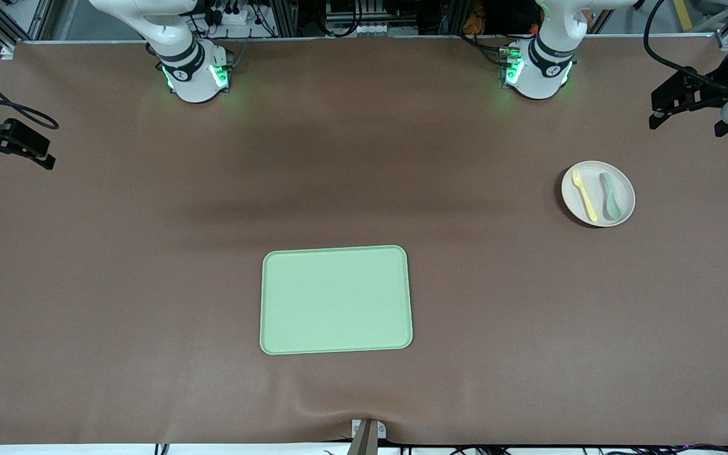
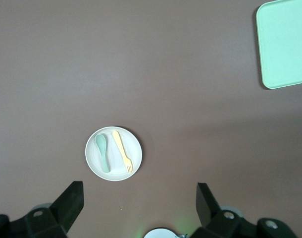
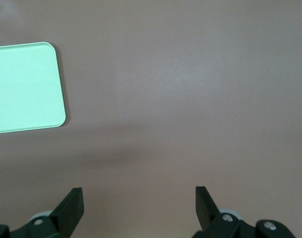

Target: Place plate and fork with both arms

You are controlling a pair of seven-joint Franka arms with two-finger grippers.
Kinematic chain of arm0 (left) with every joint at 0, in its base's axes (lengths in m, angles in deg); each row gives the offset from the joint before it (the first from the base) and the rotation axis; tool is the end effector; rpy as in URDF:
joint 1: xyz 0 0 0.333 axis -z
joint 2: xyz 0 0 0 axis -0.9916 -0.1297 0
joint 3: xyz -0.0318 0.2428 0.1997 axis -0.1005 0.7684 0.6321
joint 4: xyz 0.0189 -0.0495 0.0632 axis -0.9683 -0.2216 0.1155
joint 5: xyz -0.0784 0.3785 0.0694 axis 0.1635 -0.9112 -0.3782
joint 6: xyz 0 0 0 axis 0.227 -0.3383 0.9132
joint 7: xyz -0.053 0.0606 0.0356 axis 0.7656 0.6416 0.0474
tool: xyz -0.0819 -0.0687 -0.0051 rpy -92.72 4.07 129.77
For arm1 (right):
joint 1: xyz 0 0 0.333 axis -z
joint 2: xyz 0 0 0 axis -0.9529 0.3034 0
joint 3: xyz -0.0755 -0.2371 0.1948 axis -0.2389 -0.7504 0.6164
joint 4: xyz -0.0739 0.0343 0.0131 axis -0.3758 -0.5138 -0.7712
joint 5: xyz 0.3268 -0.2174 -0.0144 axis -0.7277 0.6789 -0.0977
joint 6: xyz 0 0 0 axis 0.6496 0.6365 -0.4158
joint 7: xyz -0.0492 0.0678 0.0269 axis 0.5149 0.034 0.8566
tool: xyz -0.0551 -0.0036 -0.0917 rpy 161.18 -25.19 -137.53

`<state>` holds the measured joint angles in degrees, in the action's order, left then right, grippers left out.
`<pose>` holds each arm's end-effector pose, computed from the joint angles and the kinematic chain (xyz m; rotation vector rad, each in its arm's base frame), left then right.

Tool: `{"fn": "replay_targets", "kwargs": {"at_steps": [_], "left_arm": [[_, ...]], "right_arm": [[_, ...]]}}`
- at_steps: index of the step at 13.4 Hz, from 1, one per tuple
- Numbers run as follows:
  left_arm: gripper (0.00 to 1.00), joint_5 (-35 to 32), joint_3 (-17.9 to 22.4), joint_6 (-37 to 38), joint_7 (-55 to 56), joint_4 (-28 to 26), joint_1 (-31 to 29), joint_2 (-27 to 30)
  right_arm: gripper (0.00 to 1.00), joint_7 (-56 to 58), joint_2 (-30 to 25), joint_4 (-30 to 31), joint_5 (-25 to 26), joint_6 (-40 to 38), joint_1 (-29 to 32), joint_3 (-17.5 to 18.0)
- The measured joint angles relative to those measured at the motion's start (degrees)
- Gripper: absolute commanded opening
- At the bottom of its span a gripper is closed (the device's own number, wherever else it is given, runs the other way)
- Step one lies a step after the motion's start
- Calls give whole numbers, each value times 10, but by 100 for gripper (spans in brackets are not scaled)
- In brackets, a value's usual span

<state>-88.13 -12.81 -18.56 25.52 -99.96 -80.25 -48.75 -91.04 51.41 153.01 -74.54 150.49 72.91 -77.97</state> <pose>0.5201 -0.0598 0.6866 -3.1223 0.2438 0.0194 0.5453 -0.0038 0.6541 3.1238 -0.0869 0.0146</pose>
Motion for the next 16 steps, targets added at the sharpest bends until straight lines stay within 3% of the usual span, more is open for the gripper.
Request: {"fn": "replay_targets", "kwargs": {"at_steps": [7,12,16], "left_arm": [[100,-3,16,-6,-5,-6,-93,-90],[100,-3,16,-6,3,-7,-102,-131],[100,-2,16,-7,11,-13,-143,-205]], "right_arm": [[100,0,0,-1,0,-1,0,0],[100,0,0,-1,0,-1,0,0],[100,0,0,-1,0,-1,0,-1]]}}
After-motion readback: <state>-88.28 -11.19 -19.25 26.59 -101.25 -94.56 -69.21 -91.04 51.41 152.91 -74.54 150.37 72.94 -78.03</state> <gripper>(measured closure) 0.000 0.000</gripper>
